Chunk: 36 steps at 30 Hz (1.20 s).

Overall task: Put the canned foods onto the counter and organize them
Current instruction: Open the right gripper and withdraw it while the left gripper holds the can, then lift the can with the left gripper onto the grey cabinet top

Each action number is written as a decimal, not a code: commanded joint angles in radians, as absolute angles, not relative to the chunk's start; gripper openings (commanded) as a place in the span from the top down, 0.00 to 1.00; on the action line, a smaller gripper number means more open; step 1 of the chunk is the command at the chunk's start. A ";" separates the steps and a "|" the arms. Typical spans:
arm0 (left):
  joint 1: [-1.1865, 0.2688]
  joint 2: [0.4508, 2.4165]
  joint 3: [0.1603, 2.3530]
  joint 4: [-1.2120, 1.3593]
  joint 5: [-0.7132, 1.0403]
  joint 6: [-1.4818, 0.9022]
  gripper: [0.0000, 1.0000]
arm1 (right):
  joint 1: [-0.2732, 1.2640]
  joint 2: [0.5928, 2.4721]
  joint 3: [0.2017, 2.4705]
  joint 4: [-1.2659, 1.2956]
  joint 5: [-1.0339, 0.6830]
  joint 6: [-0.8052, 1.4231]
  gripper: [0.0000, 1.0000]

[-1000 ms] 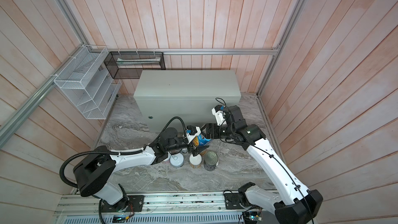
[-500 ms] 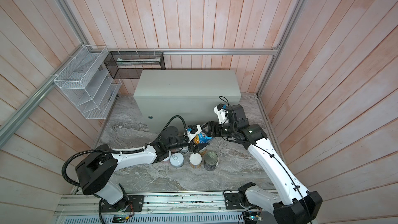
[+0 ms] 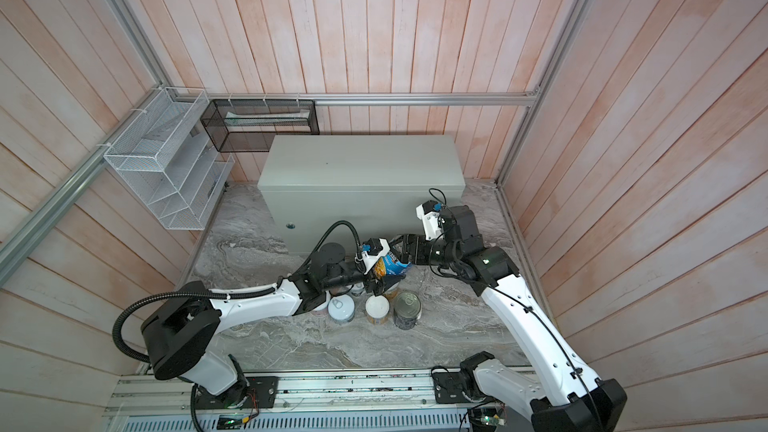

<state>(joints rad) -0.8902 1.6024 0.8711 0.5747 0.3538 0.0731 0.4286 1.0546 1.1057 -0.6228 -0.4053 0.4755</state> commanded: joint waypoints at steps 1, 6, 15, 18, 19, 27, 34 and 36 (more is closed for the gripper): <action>-0.887 1.537 0.917 0.588 0.356 0.018 0.46 | 0.428 0.997 1.117 -0.477 -0.436 0.478 0.10; -0.888 1.488 0.910 0.555 0.345 0.010 0.46 | 0.429 0.948 1.098 -0.456 -0.385 0.473 0.08; -0.887 1.338 0.885 0.474 0.313 -0.014 0.47 | 0.428 0.868 1.013 -0.383 -0.292 0.474 0.07; -0.887 1.280 0.884 0.435 0.267 -0.020 0.47 | 0.428 0.842 0.970 -0.330 -0.291 0.480 0.07; -0.886 1.264 0.889 0.418 0.251 -0.020 0.47 | 0.428 0.835 0.961 -0.316 -0.290 0.482 0.07; -0.887 1.171 0.977 0.236 0.146 0.015 0.47 | 0.428 0.788 0.887 -0.249 -0.282 0.473 0.07; -0.871 1.192 1.130 0.126 0.058 0.057 0.48 | 0.428 0.747 0.828 -0.207 -0.260 0.465 0.07; -0.861 1.204 1.168 0.122 0.063 0.064 0.47 | 0.428 0.742 0.816 -0.198 -0.263 0.465 0.07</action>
<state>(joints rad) -0.8745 1.2228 1.0622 -0.0120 0.0944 0.0334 0.4274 0.7551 0.8345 -0.2459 -0.2802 0.4747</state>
